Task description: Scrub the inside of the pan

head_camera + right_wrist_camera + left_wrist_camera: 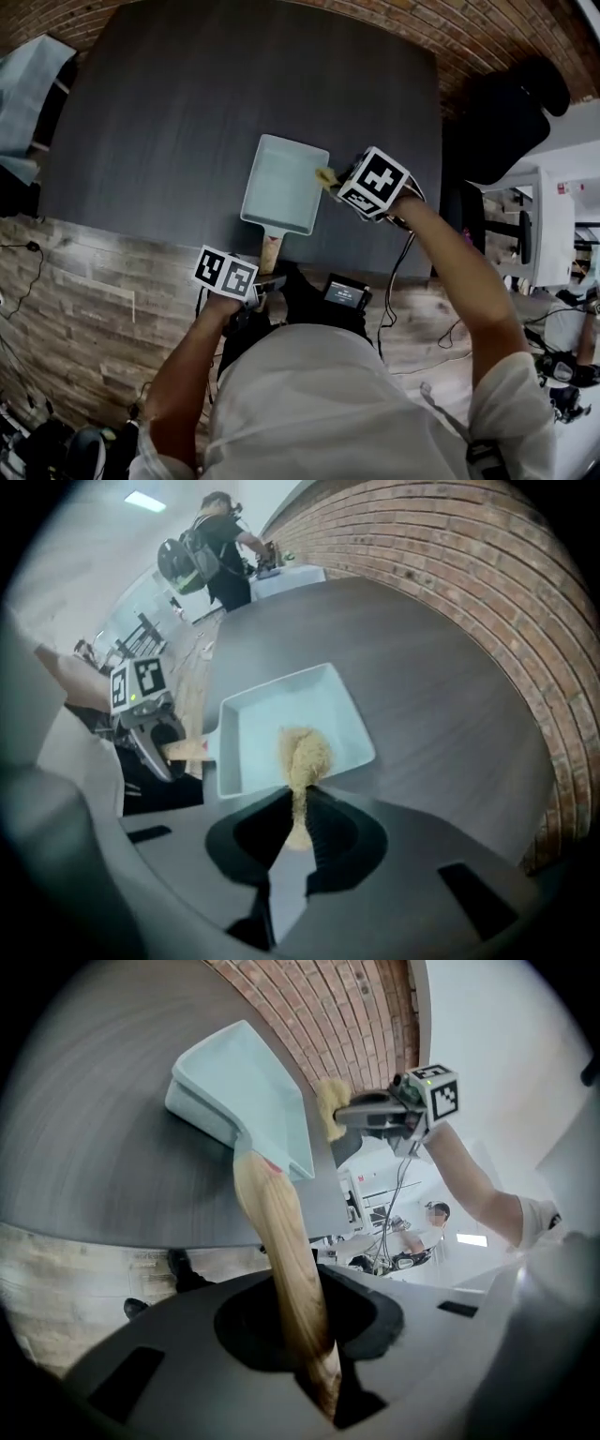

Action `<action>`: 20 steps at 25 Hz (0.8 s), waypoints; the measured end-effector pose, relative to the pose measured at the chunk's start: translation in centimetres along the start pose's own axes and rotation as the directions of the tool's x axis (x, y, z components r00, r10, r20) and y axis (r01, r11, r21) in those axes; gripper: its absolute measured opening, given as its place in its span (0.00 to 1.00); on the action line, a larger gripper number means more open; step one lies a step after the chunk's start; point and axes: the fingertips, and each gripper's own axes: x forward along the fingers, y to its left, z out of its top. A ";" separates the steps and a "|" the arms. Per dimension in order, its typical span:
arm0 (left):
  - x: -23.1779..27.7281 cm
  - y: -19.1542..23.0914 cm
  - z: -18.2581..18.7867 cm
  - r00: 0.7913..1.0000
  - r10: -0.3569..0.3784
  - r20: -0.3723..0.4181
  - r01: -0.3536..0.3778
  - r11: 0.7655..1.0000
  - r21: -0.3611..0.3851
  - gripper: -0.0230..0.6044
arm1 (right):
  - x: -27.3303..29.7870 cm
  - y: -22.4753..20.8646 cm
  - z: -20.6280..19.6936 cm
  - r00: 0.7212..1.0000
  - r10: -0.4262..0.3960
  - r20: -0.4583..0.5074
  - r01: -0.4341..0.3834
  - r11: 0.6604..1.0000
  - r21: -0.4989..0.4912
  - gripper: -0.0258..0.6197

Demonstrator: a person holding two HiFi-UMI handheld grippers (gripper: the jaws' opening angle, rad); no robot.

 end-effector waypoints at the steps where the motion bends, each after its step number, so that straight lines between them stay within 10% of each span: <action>1: -0.2 0.1 -0.5 1.000 -0.003 -0.017 0.004 1.000 0.009 0.15 | -0.3 -1.4 0.6 1.000 -0.012 0.021 0.012 0.999 0.033 0.11; 7: -1.8 0.5 -3.3 0.991 -0.023 -0.136 0.033 0.997 0.070 0.15 | 0.0 -6.7 1.9 0.993 -0.060 0.097 0.043 0.984 0.173 0.11; 20: -4.5 1.5 -5.9 0.935 -0.016 -0.354 0.084 0.980 0.179 0.15 | 3.4 -2.4 -2.2 0.930 0.354 0.104 -0.369 0.890 0.268 0.11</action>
